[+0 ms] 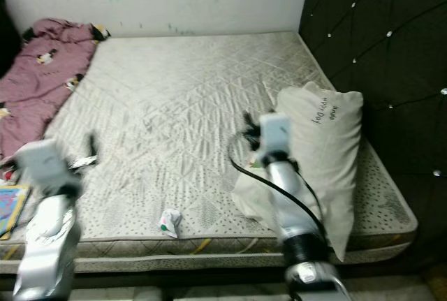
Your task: Clean up the room
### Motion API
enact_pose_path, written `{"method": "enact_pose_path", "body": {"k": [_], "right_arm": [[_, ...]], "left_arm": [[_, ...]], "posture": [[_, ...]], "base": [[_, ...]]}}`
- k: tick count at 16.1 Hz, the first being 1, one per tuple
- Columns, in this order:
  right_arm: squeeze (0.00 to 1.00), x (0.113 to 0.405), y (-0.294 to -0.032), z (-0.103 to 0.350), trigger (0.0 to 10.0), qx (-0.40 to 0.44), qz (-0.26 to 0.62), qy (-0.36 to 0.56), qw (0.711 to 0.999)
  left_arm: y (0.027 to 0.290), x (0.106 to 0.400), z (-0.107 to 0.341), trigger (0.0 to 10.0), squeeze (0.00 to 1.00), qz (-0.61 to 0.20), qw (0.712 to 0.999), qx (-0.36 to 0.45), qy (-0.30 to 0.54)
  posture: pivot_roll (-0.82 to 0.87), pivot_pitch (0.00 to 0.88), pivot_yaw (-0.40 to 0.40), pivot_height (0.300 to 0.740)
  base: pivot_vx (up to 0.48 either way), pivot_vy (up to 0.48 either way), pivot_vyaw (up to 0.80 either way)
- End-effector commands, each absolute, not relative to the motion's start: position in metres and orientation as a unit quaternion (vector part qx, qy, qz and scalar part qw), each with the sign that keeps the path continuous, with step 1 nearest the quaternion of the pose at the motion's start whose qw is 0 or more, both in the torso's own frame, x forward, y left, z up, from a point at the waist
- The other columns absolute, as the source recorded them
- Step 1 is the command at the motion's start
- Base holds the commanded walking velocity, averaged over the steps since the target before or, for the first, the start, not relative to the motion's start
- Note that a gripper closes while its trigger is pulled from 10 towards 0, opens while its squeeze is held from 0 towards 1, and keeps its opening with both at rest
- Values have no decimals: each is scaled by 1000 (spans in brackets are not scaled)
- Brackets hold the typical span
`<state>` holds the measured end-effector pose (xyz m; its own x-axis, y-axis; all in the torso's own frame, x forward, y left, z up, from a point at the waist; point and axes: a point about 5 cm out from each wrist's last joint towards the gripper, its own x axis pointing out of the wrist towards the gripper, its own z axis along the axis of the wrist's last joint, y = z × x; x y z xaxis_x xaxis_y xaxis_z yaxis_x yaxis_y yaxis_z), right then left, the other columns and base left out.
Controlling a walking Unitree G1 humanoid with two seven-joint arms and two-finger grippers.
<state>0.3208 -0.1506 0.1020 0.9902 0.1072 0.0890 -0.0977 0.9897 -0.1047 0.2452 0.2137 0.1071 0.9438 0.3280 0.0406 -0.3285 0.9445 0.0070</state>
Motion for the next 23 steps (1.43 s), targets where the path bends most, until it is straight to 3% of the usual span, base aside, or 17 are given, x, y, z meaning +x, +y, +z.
{"method": "enact_pose_path", "body": {"k": [1,2,5,7,9,11,15,18,19,23], "right_arm": [[0,320,-152,108,10000,-50,46,-61,996],[0,306,-168,97,10000,-61,28,-40,997],[0,274,-197,81,10000,-86,5,-1,996],[0,262,-209,83,10000,-106,9,7,994],[0,269,-215,98,10000,-118,6,-10,993],[0,295,-199,125,10000,-109,-1,-46,993],[0,313,-149,129,10000,-59,8,-64,996],[0,306,-140,122,10000,-50,9,-53,997],[0,303,-142,121,10000,-85,15,-55,995],[0,324,-147,131,10000,-63,6,-62,996]], "left_arm": [[218,241,108,10000,0,178,984,0,-19],[221,215,95,10000,0,174,985,4,11],[220,187,82,10000,0,158,986,26,48],[223,182,85,10000,0,155,986,33,50],[221,188,93,10000,0,140,989,31,39],[217,212,106,10000,0,114,993,40,13],[210,225,113,10000,0,93,996,15,3],[204,247,123,10000,0,80,997,12,-14],[203,252,129,10000,0,79,996,14,-26],[200,265,146,10000,0,96,994,10,-60]], "posture": [[114,0,50,740],[115,0,31,740],[114,0,2,740],[103,0,-10,740],[76,0,-28,740],[68,0,-48,740],[66,0,44,740],[56,0,48,740],[55,0,41,740],[59,0,12,740]], "base": [[0,0,0],[0,0,0],[0,0,0],[0,0,0],[0,0,0],[0,0,0],[0,0,0],[0,0,0],[0,0,594],[0,0,800]]}}
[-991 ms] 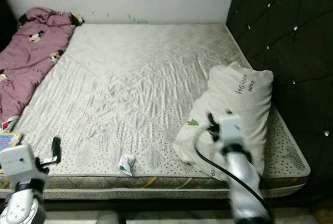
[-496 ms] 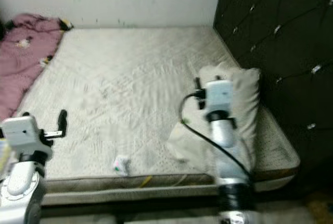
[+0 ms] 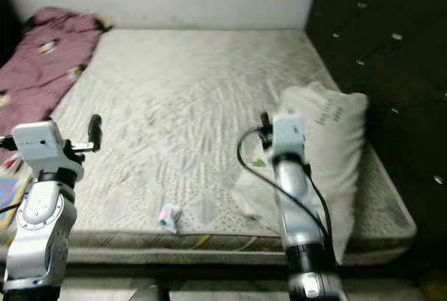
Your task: Clean up the room
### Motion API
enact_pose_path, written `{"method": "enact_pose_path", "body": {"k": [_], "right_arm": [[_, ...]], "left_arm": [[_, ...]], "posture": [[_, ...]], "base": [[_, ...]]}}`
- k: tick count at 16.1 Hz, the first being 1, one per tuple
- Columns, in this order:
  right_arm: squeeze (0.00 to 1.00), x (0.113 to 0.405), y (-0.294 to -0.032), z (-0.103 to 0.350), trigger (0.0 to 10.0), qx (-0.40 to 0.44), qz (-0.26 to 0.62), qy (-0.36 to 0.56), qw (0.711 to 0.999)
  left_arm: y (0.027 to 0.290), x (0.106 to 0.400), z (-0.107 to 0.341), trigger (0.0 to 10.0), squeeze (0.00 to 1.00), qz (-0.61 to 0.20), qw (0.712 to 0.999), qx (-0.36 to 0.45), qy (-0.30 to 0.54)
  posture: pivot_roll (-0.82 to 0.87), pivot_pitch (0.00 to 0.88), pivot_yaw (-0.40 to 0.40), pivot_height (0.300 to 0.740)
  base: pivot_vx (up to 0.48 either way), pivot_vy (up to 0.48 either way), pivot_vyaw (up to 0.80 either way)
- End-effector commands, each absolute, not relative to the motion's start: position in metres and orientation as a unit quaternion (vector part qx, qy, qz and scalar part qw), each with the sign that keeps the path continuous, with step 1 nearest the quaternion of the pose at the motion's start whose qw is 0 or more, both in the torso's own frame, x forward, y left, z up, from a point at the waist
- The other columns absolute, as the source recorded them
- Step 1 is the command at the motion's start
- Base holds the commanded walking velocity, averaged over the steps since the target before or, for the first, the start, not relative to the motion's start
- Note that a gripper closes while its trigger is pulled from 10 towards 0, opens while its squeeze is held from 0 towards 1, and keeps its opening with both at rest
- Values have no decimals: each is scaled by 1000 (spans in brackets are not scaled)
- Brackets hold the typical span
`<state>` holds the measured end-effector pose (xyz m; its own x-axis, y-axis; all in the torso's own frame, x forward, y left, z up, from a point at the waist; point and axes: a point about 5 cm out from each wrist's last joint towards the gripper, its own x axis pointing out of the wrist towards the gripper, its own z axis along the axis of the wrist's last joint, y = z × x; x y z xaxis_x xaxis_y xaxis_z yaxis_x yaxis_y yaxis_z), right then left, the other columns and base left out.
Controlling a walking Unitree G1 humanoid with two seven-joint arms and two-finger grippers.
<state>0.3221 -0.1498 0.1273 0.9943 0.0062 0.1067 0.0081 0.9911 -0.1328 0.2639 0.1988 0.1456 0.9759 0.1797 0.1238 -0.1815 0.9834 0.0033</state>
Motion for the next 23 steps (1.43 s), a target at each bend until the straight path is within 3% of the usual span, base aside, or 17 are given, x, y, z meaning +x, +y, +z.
{"method": "enact_pose_path", "body": {"k": [1,5,8,13,19,23], "right_arm": [[0,328,-142,137,10000,-63,19,-71,995],[0,327,-142,144,10000,-32,30,-81,996],[0,320,-136,139,10000,-28,46,-79,995],[0,277,-178,89,10000,-75,38,-4,996],[0,289,-153,99,10000,-34,46,-12,998],[0,290,-155,107,10000,-21,50,-11,998]], "left_arm": [[197,268,151,10000,0,97,993,9,-68],[183,266,142,10000,0,77,995,3,-64],[192,258,123,10000,0,93,995,-19,-26],[212,220,88,10000,0,116,993,-1,25],[209,224,95,10000,0,105,994,-9,16],[209,224,109,10000,0,91,996,-12,7]], "posture": [[56,0,7,740],[56,0,-23,740],[73,0,-24,740],[91,0,-11,740],[109,0,-8,740],[99,0,-10,740]], "base": [[0,0,800],[0,0,400],[0,0,0],[0,0,0],[0,0,-75],[0,0,-400]]}}
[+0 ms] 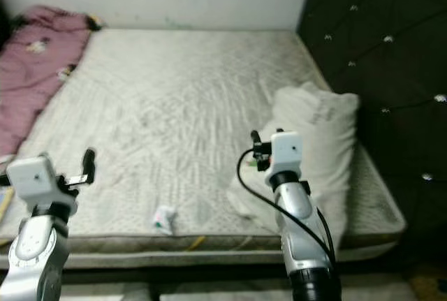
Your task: Clean up the room
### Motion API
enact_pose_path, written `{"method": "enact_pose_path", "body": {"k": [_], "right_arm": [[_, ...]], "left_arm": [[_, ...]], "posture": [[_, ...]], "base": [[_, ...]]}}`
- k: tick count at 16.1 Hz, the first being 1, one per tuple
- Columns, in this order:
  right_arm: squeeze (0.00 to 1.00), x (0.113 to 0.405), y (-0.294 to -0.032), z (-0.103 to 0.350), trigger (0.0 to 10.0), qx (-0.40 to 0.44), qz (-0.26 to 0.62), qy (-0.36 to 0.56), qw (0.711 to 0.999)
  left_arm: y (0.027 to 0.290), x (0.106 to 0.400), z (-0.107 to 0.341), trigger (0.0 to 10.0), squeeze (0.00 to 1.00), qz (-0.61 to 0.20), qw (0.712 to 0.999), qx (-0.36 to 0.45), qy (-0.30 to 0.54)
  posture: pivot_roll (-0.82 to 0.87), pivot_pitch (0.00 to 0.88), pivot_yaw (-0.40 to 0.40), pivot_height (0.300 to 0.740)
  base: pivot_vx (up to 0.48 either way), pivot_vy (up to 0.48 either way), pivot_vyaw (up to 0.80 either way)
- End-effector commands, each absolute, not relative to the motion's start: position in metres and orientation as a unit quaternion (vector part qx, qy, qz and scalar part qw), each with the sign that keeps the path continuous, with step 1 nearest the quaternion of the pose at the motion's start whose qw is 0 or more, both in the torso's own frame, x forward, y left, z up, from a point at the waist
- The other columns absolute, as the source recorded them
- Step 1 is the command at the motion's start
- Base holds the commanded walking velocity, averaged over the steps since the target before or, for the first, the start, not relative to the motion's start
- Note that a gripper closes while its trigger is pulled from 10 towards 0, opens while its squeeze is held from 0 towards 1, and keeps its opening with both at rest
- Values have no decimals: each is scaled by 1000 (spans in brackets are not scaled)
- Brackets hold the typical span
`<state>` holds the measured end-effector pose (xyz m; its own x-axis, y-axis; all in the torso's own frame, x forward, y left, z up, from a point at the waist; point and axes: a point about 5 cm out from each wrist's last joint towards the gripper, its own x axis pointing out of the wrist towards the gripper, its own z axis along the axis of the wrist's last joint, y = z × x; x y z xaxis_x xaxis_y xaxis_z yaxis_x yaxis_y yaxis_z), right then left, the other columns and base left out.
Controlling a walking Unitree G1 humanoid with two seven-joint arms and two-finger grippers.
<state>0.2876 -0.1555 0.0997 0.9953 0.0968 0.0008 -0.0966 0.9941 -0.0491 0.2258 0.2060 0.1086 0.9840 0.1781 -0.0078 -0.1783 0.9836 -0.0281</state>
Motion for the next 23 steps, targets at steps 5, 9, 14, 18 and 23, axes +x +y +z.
{"method": "enact_pose_path", "body": {"k": [5,9,14,18,23], "right_arm": [[0,295,-156,113,10000,-33,61,-13,998],[0,296,-158,117,10000,-37,68,-12,997],[0,297,-157,118,10000,-32,69,-11,997],[0,296,-157,117,10000,-31,71,-6,997],[0,296,-156,117,10000,-27,75,-1,997]], "left_arm": [[202,226,109,10000,0,89,995,-35,2],[200,229,113,10000,0,94,995,-44,2],[199,233,117,10000,0,90,995,-29,-11],[195,233,119,10000,0,82,996,-34,-13],[196,233,118,10000,0,78,996,-46,-9]], "posture": [[95,0,-46,740],[85,0,-50,740],[80,0,-45,740],[80,0,-46,740],[81,0,-46,740]], "base": [[0,362,0],[0,480,0],[0,288,0],[0,0,0],[0,0,0]]}}
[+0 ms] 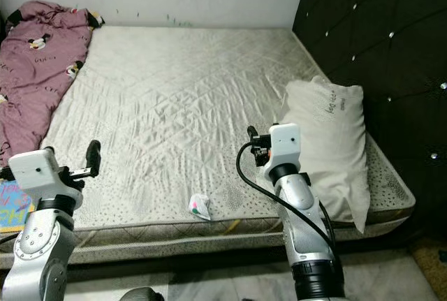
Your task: Clean up the room
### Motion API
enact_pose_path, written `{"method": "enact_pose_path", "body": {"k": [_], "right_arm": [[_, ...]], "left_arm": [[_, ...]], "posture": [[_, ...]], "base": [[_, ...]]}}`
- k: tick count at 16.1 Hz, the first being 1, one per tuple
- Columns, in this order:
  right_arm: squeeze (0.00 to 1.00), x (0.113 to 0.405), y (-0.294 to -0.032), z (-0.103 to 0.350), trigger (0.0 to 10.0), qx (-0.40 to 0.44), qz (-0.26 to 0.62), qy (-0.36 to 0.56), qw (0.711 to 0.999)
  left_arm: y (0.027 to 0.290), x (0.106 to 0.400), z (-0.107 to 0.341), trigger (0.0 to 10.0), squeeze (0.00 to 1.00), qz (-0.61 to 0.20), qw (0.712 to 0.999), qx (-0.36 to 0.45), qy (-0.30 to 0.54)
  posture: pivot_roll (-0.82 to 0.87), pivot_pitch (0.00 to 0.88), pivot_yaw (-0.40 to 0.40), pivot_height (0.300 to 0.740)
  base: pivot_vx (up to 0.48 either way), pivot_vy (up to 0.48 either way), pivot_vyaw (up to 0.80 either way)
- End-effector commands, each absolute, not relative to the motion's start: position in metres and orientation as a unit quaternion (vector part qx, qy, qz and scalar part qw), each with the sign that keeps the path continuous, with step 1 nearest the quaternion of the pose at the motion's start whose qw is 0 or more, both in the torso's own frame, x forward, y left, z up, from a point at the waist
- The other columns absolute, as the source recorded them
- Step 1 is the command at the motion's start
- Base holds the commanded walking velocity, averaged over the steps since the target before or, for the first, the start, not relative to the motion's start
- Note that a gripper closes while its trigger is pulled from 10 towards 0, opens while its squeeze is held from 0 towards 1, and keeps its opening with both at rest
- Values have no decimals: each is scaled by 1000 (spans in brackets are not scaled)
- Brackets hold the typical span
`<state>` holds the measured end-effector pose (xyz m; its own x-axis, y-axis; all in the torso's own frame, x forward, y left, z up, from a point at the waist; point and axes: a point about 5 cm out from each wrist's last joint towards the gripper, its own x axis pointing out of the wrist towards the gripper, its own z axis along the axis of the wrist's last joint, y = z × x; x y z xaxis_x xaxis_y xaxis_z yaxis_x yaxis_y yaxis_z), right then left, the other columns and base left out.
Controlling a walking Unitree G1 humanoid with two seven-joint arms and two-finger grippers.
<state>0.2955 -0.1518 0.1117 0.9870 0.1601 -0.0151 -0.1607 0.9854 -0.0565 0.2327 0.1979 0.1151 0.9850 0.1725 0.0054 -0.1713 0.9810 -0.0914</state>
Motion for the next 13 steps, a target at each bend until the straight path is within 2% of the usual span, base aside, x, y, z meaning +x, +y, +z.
{"method": "enact_pose_path", "body": {"k": [1,5,13], "right_arm": [[0,296,-156,116,10000,-26,75,2,997],[0,297,-156,115,10000,-19,75,8,997],[0,297,-152,117,10000,-43,95,1,995]], "left_arm": [[196,233,118,10000,0,77,996,-47,-10],[195,232,118,10000,0,76,996,-49,-9],[194,232,118,10000,0,69,996,-50,-12]], "posture": [[81,0,-46,740],[83,0,-51,740],[84,0,-57,740]], "base": [[0,0,-425],[0,0,-538],[0,0,0]]}}
